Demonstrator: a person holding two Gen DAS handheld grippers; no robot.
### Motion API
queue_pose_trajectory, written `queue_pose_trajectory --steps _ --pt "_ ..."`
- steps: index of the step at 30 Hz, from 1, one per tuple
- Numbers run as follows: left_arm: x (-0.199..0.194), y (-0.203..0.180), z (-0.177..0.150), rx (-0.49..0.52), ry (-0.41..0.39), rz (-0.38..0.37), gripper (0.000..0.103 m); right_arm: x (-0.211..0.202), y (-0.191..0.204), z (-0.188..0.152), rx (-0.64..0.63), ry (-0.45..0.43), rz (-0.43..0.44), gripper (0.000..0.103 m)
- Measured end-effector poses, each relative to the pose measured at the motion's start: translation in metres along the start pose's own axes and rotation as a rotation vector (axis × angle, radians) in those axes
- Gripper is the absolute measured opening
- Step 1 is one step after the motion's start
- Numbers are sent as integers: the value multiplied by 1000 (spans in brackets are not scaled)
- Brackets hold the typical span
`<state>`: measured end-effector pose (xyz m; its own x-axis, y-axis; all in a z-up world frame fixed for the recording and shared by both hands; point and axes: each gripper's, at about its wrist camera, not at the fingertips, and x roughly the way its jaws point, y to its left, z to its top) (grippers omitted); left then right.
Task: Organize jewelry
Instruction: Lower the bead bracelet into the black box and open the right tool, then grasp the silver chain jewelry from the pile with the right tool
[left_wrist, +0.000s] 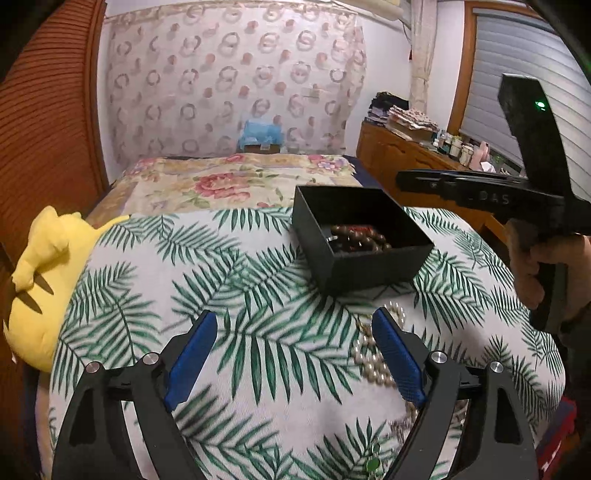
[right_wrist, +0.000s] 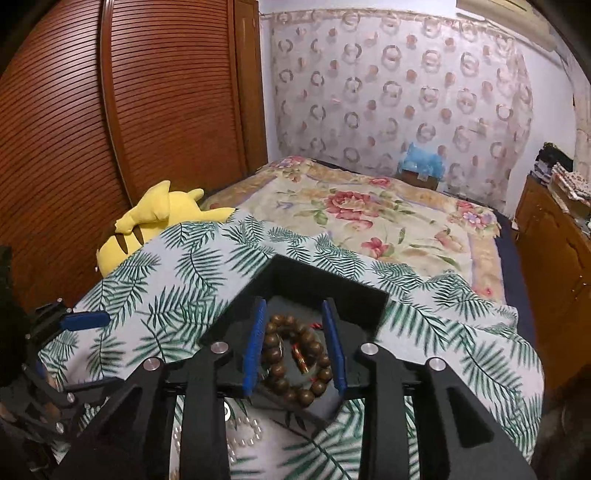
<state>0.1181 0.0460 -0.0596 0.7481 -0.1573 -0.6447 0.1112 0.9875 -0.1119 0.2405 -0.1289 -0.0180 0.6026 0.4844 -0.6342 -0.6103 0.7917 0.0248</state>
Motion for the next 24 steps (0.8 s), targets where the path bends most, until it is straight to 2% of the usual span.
queue_pose_trajectory --steps 8,15,20,24 --pt "-10 -1 -21 -10 17 -13 83 -49 14 -67 -17 2 22 34" --pt "-19 -10 -46 -3 50 -32 83 -69 36 -136 22 65 81 34" --pt "-24 -17 -56 -1 61 -51 83 -64 46 -159 67 113 109 34" --pt "-22 -23 -61 14 69 -53 83 -58 46 -161 103 136 125 34"
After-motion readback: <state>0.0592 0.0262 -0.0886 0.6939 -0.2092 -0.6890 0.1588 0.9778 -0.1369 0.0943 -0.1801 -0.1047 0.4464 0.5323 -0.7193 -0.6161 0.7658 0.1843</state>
